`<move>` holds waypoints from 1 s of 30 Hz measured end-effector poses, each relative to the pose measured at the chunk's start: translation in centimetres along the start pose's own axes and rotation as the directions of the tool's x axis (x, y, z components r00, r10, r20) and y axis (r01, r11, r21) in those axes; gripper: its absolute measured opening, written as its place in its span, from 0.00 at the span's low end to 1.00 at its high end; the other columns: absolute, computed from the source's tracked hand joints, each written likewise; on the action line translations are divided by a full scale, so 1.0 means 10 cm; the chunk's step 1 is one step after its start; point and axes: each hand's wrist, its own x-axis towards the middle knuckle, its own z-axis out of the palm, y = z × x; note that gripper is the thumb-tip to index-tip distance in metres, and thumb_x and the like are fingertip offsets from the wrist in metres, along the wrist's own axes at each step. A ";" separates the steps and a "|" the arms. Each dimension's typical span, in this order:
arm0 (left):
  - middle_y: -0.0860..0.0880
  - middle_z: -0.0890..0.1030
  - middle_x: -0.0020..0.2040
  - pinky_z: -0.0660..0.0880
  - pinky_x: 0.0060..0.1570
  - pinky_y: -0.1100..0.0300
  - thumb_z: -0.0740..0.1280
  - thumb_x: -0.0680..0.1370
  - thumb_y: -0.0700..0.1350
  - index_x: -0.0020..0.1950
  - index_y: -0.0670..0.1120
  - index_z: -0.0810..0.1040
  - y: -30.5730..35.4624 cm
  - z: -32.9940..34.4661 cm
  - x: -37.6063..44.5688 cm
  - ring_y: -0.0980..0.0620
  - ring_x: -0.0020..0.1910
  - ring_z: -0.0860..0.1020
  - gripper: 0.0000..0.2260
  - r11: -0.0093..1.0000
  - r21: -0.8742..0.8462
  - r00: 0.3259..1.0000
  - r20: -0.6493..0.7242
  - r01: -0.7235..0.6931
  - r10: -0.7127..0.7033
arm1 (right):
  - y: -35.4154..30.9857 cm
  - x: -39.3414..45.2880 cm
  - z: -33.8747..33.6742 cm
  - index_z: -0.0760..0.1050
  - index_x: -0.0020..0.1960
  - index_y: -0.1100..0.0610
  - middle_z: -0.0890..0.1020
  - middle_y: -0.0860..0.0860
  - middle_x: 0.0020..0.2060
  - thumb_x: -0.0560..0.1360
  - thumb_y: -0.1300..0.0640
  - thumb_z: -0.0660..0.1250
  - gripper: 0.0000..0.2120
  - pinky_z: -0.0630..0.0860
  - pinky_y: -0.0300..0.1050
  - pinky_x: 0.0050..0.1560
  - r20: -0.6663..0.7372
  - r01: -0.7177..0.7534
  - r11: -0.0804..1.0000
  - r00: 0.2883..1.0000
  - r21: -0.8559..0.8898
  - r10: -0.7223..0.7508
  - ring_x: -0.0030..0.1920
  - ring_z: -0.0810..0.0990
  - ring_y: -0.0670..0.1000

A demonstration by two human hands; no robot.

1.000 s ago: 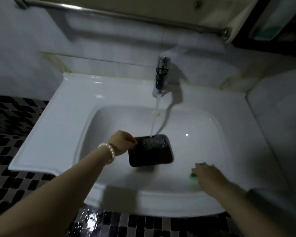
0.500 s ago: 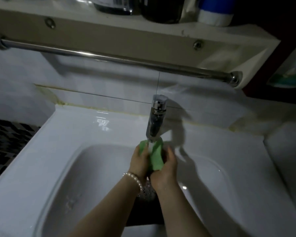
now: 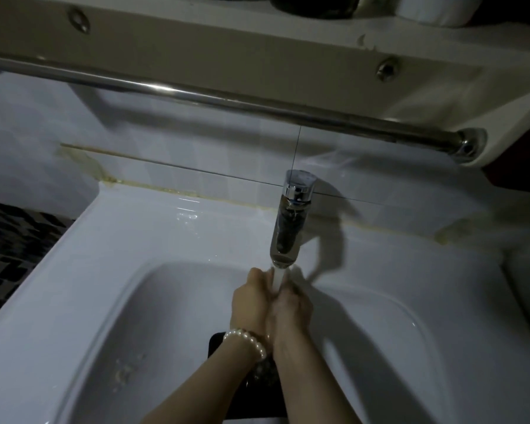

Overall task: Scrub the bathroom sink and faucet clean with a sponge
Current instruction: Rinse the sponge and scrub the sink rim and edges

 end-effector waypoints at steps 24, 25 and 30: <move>0.41 0.80 0.42 0.72 0.42 0.57 0.59 0.78 0.36 0.47 0.38 0.78 0.18 -0.30 -0.03 0.46 0.41 0.77 0.08 0.961 -0.109 0.962 0.130 0.254 -0.240 | -0.51 0.60 -0.71 0.65 0.72 0.57 0.65 0.57 0.72 0.75 0.56 0.65 0.26 0.53 0.63 0.71 0.424 0.647 0.165 0.649 -0.745 -0.632 0.72 0.62 0.61; 0.41 0.80 0.43 0.73 0.45 0.56 0.59 0.78 0.36 0.47 0.39 0.78 0.18 -0.33 -0.03 0.46 0.42 0.77 0.08 0.964 -0.093 0.962 0.136 0.249 -0.236 | -0.55 0.66 -0.84 0.70 0.69 0.56 0.67 0.58 0.71 0.75 0.55 0.67 0.23 0.58 0.65 0.68 0.387 0.584 0.106 0.652 -0.805 -0.652 0.70 0.65 0.62; 0.40 0.80 0.45 0.72 0.56 0.50 0.59 0.79 0.36 0.49 0.38 0.78 0.15 -0.33 -0.06 0.45 0.46 0.77 0.08 0.959 -0.108 0.961 0.120 0.263 -0.250 | -0.42 0.50 -0.44 0.64 0.73 0.57 0.60 0.62 0.72 0.76 0.58 0.63 0.26 0.56 0.62 0.68 0.048 0.390 0.372 0.743 -0.842 -0.668 0.70 0.58 0.64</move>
